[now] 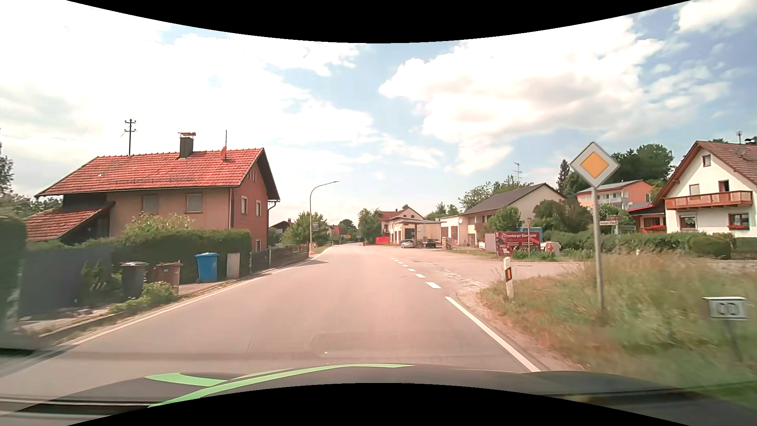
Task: Follow the waypoints while adhering to traffic rules and regulations
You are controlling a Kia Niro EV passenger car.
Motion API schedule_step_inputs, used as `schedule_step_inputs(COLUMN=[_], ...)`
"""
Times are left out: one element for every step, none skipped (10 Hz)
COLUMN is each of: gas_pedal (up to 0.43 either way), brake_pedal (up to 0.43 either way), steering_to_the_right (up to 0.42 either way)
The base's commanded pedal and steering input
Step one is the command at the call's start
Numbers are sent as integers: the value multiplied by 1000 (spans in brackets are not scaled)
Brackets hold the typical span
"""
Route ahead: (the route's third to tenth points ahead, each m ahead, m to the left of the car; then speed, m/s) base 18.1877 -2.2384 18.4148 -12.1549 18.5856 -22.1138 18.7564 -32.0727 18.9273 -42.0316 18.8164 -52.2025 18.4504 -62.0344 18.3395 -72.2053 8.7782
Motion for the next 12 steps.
schedule_step_inputs(gas_pedal=[0, 0, 0, 0, 0, 0, 0, 0, 0, 0, 0, 0], brake_pedal=[250, 256, 256, 256, 250, 250, 250, 250, 250, 244, 238, 232], steering_to_the_right=[1, 10, 24, 40, 61, 86, 116, 141, 168, 198, 224, 256])
